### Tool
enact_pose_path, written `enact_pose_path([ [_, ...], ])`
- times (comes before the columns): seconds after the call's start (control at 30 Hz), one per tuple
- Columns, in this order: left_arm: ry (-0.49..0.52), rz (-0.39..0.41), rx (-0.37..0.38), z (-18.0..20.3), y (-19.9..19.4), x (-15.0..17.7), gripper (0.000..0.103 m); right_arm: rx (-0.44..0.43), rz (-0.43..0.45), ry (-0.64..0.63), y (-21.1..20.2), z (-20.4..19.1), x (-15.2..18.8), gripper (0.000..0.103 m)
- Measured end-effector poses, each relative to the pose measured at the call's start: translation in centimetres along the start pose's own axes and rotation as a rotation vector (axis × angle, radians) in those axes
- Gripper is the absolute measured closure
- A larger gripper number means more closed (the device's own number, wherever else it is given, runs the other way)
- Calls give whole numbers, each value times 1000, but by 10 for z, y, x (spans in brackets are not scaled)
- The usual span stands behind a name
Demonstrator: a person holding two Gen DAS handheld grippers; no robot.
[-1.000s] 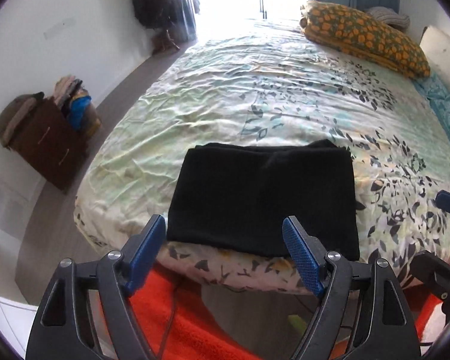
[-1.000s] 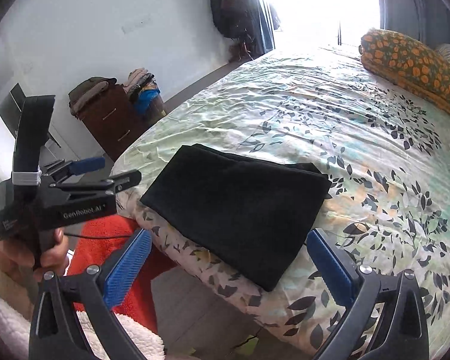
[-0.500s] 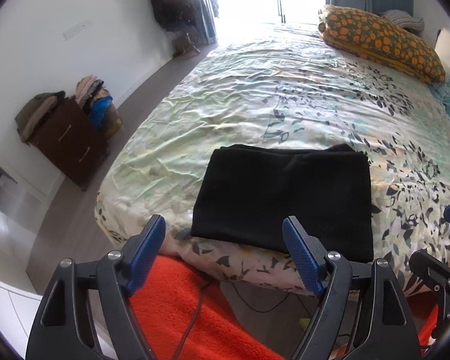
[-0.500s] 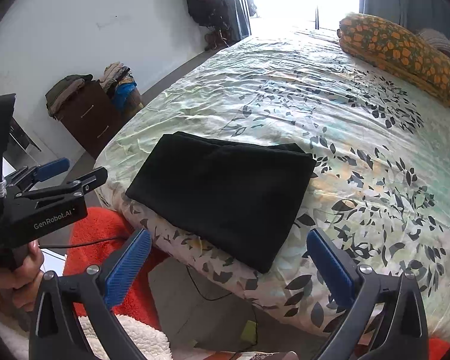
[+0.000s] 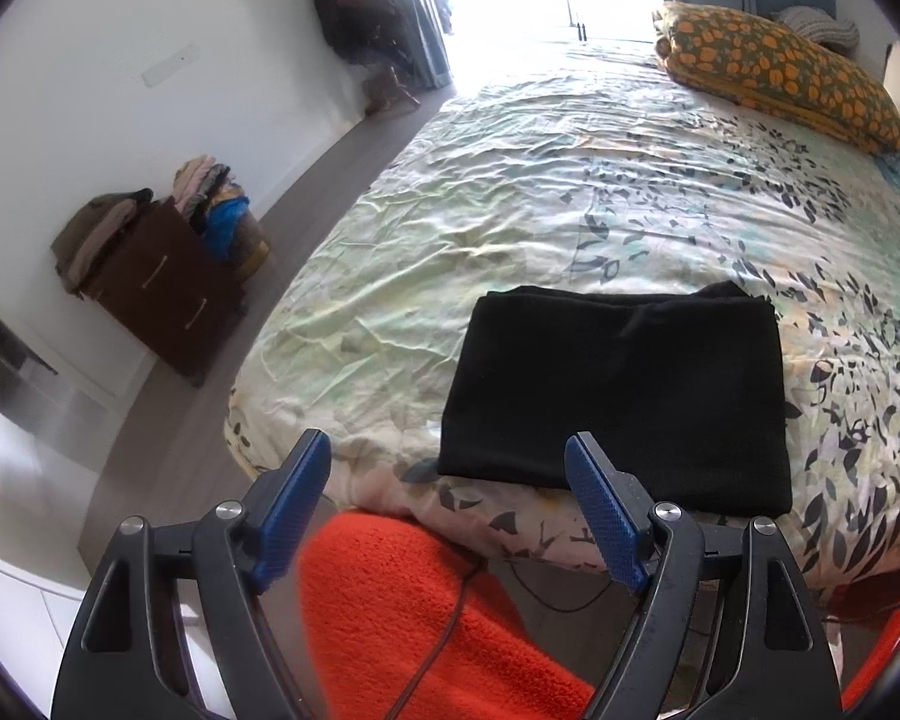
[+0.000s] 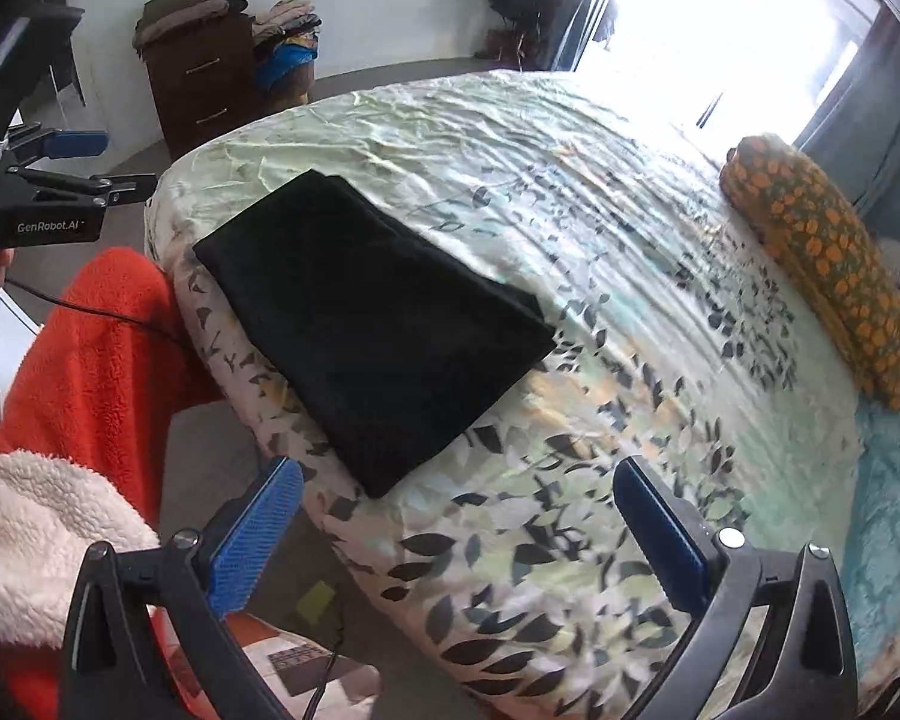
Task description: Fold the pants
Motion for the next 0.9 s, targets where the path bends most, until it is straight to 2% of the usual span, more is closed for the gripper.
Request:
enact_pose_path([
  [0.1,-1,10,-4,-1,-3,-3,21,65,110,41,-25,16,-10,0],
  [0.2,-4,24,7,2,-8,-5,21,114,231,191,-49,30,-15,0],
  [0.27,-4,24,15,7,-10,-5,21,123,268,300,-56,35,-14,0],
  [0.3,-4,23,20,9,-10,-5,21,96,265,365,-54,35,-10,0],
  [0.4,-1,16,33,17,-9,-4,21,-71,213,521,-32,22,1,0],
  [0.47,3,12,50,20,-9,-2,21,-130,142,543,-16,8,8,0],
  [0.53,-5,9,69,22,-10,0,21,-111,115,504,-11,-4,9,0],
  [0.6,-20,3,83,22,-10,3,21,-90,132,488,-16,-10,7,0],
  [0.73,-47,-19,119,22,-7,8,21,-87,150,471,-23,-17,0,0],
  [0.83,-60,-40,163,25,-5,11,21,-88,135,468,-20,-22,0,0],
  [0.9,-47,-45,161,28,-4,12,21,-104,120,472,-17,-25,2,0],
])
Point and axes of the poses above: each gripper's, at about its wrist camera, not at the fingertips, and y roughly the way its jaws point, z to its right, x to its underside, the point moved 4 cm from there along y, roughly the way its jaws point, and after that the axes turned 2 degrees about x, right-handed, at the moved point
